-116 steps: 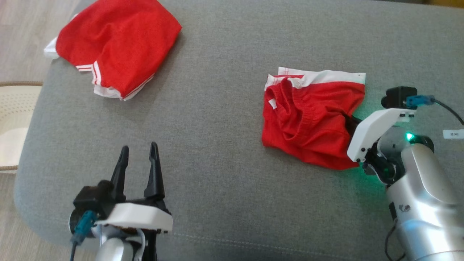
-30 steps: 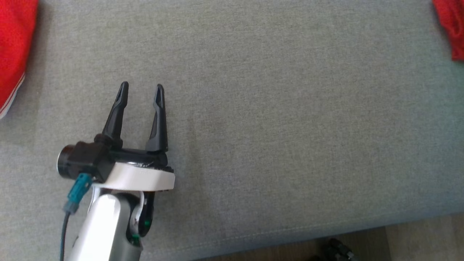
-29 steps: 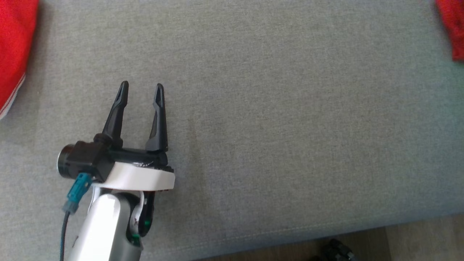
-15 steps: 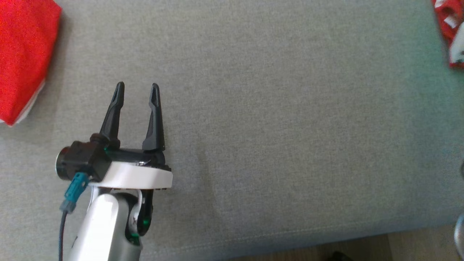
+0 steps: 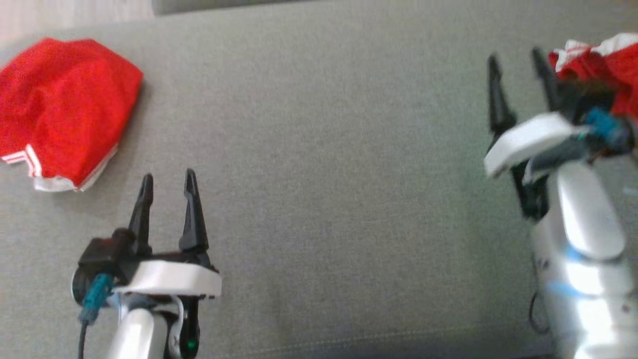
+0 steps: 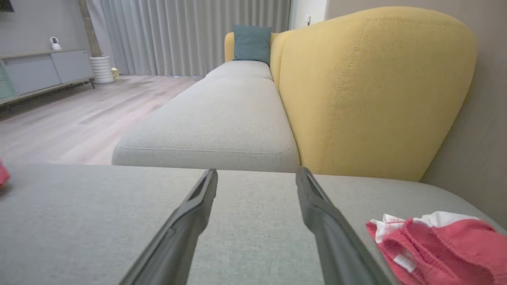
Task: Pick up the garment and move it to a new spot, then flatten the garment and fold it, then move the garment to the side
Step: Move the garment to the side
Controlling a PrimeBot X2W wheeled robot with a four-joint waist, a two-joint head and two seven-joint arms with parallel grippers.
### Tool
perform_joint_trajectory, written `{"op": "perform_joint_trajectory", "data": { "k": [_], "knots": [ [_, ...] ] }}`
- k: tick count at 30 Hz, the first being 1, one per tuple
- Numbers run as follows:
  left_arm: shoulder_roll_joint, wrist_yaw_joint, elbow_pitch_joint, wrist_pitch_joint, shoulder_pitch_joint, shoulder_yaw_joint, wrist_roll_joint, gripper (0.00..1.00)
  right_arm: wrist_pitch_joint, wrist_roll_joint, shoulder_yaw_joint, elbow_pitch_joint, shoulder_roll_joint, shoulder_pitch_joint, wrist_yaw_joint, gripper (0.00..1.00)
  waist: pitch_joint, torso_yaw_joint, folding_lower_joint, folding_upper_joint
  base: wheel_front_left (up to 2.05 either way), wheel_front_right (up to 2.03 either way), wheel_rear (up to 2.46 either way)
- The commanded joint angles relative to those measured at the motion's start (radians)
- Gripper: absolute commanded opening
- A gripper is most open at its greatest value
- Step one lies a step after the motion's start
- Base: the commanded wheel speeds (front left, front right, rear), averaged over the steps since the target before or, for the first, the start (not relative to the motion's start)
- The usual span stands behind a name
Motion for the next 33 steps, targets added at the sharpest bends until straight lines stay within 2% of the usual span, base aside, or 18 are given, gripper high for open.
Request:
{"op": "perform_joint_trajectory", "data": {
  "k": [1, 8, 13, 21, 33],
  "knots": [
    [-0.001, 0.005, -0.019, -0.012, 0.003, 0.039, -0.006, 1.00, -0.019, 0.023, 0.041, -0.062, 0.017, 0.035, -0.001, 1.00, -0.052, 0.021, 0.0001, -0.0001, 0.00, 0.00, 0.00],
    [-0.002, 0.007, 0.006, -0.012, 0.073, 0.040, -0.010, 1.00, -0.037, 0.112, 0.116, -0.207, 0.023, 0.254, -0.001, 1.00, -0.127, 0.065, 0.0001, -0.0001, 0.00, 0.00, 0.00],
    [-0.003, 0.006, 0.014, -0.012, 0.108, 0.034, -0.010, 1.00, -0.042, 0.153, 0.124, -0.291, 0.023, 0.389, -0.001, 1.00, -0.165, 0.085, 0.0001, -0.0001, 0.00, 0.00, 0.00],
    [-0.003, 0.011, 0.013, -0.012, 0.141, 0.021, -0.008, 1.00, -0.038, 0.173, 0.140, -0.366, 0.024, 0.505, -0.001, 1.00, -0.188, 0.082, 0.0001, -0.0001, 0.00, 0.00, 0.00],
    [-0.003, 0.006, 0.024, -0.012, 0.156, 0.010, -0.012, 1.00, -0.021, 0.189, 0.151, -0.409, 0.024, 0.549, -0.001, 1.00, -0.211, 0.070, 0.0001, -0.0001, 0.00, 0.00, 0.00]
  ]
}}
